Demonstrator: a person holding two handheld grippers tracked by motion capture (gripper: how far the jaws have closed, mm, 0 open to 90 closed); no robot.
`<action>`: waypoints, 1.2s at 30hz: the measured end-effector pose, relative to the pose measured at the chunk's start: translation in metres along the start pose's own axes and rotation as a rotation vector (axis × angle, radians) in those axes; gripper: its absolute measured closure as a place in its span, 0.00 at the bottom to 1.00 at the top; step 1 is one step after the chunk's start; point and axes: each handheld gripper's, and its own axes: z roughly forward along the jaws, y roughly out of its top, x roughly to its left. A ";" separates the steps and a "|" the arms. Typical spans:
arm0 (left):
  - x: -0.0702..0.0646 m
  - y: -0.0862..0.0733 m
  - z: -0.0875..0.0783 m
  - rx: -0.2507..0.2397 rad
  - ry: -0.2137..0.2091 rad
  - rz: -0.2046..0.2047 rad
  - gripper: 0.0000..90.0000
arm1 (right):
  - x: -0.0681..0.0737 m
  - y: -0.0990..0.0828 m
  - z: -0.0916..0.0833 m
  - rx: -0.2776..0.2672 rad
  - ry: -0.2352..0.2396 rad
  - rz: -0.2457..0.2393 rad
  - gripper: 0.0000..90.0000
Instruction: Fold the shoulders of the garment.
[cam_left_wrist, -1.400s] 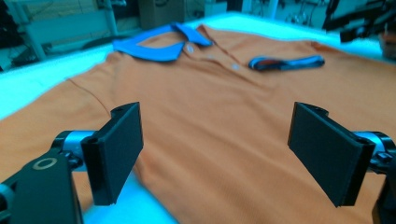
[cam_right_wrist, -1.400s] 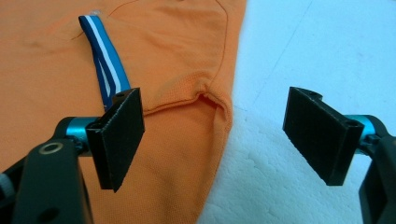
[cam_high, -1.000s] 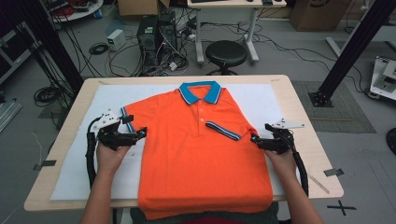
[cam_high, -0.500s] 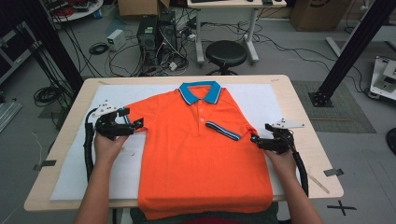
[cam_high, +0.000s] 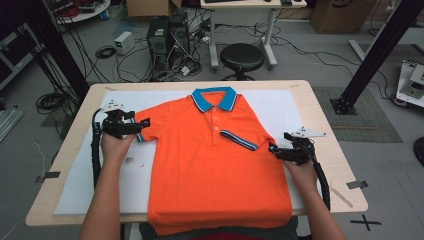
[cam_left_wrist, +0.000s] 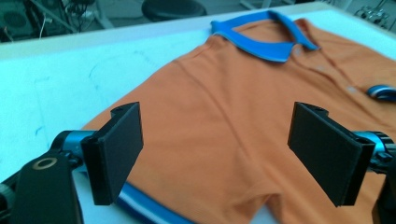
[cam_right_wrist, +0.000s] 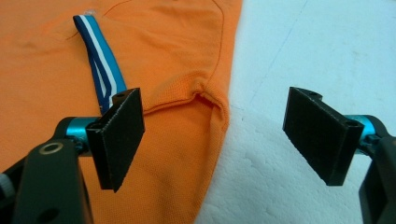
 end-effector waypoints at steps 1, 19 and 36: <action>0.002 -0.001 0.001 0.002 0.003 -0.007 0.20 | 0.000 0.000 0.000 0.000 -0.001 -0.001 0.23; 0.015 -0.007 0.020 0.106 0.050 -0.041 0.20 | 0.000 0.000 0.000 0.002 -0.003 -0.001 0.23; 0.031 -0.027 0.025 0.176 0.142 -0.113 0.27 | 0.002 0.000 0.000 0.008 -0.011 -0.007 0.24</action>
